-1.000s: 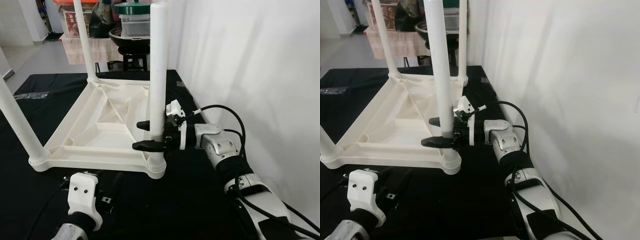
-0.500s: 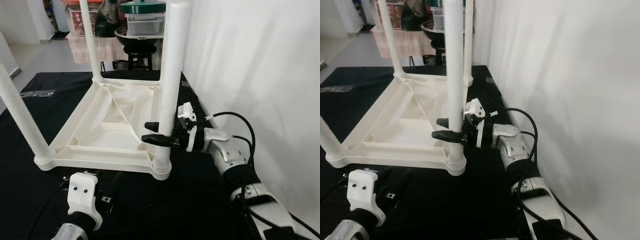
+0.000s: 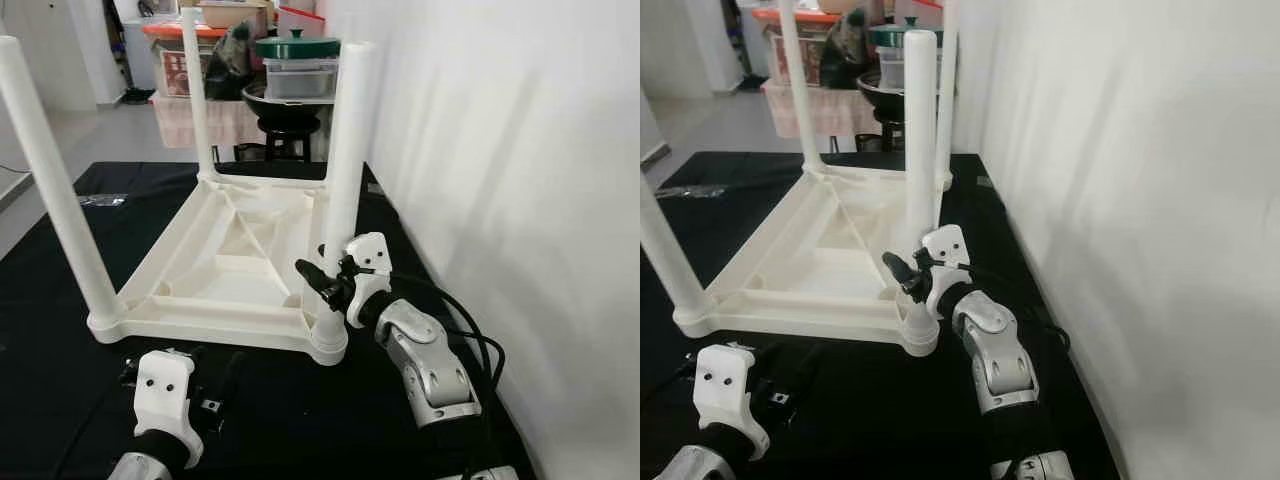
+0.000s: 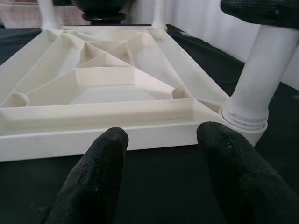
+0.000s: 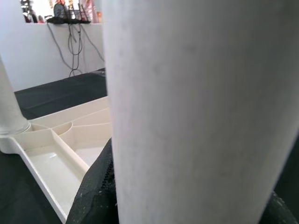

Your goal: Building children table

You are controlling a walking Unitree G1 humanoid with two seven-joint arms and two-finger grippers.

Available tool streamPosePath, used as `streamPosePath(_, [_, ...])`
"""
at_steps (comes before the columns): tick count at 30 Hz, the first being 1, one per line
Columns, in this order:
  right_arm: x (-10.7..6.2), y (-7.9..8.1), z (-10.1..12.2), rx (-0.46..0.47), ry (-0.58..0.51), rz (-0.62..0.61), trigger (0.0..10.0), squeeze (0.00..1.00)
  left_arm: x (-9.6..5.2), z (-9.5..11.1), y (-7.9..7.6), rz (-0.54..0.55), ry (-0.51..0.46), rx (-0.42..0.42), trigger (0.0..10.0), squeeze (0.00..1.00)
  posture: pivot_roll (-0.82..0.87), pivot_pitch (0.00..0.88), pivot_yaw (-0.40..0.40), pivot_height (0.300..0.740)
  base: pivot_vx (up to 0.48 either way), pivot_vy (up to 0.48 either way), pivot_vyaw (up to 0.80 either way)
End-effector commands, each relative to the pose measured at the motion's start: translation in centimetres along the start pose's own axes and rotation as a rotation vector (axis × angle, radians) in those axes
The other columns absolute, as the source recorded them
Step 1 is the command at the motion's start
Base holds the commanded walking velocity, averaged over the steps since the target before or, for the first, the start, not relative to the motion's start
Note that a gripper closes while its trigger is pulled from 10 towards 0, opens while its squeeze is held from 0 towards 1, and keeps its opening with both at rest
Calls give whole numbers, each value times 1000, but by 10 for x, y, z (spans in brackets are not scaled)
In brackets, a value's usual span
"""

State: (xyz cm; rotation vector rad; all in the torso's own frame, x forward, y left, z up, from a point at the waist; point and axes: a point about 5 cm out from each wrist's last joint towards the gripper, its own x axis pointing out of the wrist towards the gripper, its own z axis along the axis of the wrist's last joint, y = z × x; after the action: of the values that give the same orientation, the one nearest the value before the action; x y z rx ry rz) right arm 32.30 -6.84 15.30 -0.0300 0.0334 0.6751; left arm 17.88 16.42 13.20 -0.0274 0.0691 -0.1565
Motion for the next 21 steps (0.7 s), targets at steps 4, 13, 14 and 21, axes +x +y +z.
streamPosePath(4, [0, 4, -25, -6, 152, 41, 5922, 0, 1, 2, 4, 9, 3, 7, 10000, 0, 39, 0, -40, 740, 0, 0, 0])
streamPosePath(13, [11, -12, 30, -98, -35, 359, 10000, 1000, 3, 1, 0, 0, 1, 2, 10000, 0, 45, 0, -50, 740, 0, 0, 0])
streamPosePath(14, [12, -14, 37, -115, -47, 431, 10000, 1000, 3, 1, 0, 1, 0, 1, 10000, 0, 45, 0, -49, 740, 0, 0, 0])
streamPosePath(21, [17, -22, 47, -137, -20, 640, 10000, 0, 4, 1, -1, 0, -4, -2, 10000, 0, 53, 0, -56, 740, 0, 0, 0])
